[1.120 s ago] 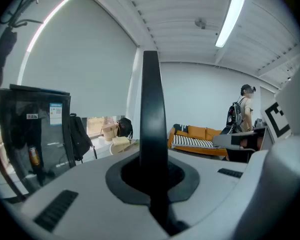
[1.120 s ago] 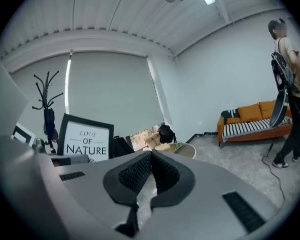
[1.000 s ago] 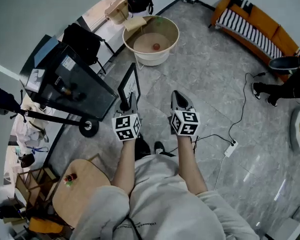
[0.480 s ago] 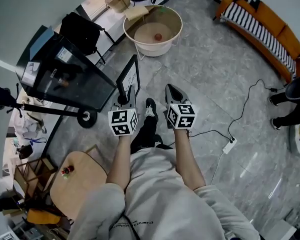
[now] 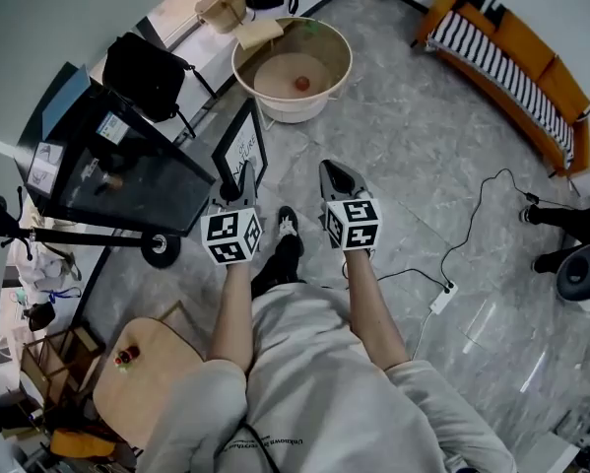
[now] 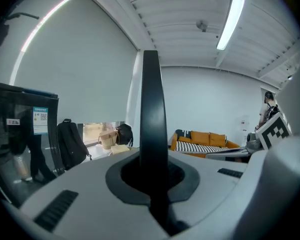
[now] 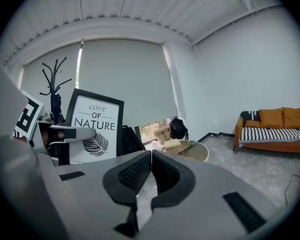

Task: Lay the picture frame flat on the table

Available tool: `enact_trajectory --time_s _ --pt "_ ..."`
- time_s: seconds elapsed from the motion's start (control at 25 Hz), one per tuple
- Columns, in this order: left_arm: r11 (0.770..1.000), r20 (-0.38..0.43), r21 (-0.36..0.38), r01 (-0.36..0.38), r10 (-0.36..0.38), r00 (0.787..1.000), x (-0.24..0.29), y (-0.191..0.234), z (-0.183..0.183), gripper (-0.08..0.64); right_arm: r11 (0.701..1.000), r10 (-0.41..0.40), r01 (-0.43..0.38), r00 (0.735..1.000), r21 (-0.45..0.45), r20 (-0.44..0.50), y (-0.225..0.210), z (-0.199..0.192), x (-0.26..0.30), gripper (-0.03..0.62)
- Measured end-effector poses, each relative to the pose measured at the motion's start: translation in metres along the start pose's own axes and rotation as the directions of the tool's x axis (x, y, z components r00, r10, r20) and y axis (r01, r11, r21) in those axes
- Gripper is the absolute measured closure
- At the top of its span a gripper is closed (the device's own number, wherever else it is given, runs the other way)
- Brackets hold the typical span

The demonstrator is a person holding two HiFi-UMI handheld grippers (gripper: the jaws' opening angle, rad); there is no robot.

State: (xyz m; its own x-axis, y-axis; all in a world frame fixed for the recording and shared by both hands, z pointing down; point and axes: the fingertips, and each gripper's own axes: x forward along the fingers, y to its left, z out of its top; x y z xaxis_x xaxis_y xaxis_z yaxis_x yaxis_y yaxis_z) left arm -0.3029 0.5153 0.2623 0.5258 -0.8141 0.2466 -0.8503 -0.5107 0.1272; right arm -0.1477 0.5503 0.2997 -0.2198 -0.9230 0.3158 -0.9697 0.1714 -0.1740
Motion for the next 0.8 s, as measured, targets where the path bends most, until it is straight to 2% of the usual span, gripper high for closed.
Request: enact_trajectory --time_s 0.16,0.32,0.4,0.6,0.8 --pt "1.000 -0.012 0.006 0.015 -0.015 1.000 0.032 0.015 0.009 0.532 0.999 0.017 -0.018 0.999 0.031 0.048 -0.013 0.028 0.038 0.557" --pt "0.998 -0.050 -0.039 0.043 -0.045 0.998 0.064 0.030 0.020 0.532 0.995 0.045 -0.050 0.997 0.091 0.057 -0.017 0.048 0.067 0.558" --pt "0.997 -0.066 -0.038 0.062 -0.065 0.996 0.081 0.032 0.025 0.532 0.992 0.028 -0.036 0.997 0.118 0.069 -0.026 0.056 0.077 0.558" --pt "0.993 -0.050 -0.043 0.110 -0.113 0.992 0.135 0.036 0.045 0.532 0.997 -0.003 -0.001 0.999 0.081 0.050 -0.052 0.070 0.108 0.558" --pt "0.987 -0.029 -0.064 0.149 -0.151 0.988 0.181 0.039 0.066 0.532 0.989 -0.056 0.050 0.998 0.142 0.038 -0.083 0.081 0.135 0.558"
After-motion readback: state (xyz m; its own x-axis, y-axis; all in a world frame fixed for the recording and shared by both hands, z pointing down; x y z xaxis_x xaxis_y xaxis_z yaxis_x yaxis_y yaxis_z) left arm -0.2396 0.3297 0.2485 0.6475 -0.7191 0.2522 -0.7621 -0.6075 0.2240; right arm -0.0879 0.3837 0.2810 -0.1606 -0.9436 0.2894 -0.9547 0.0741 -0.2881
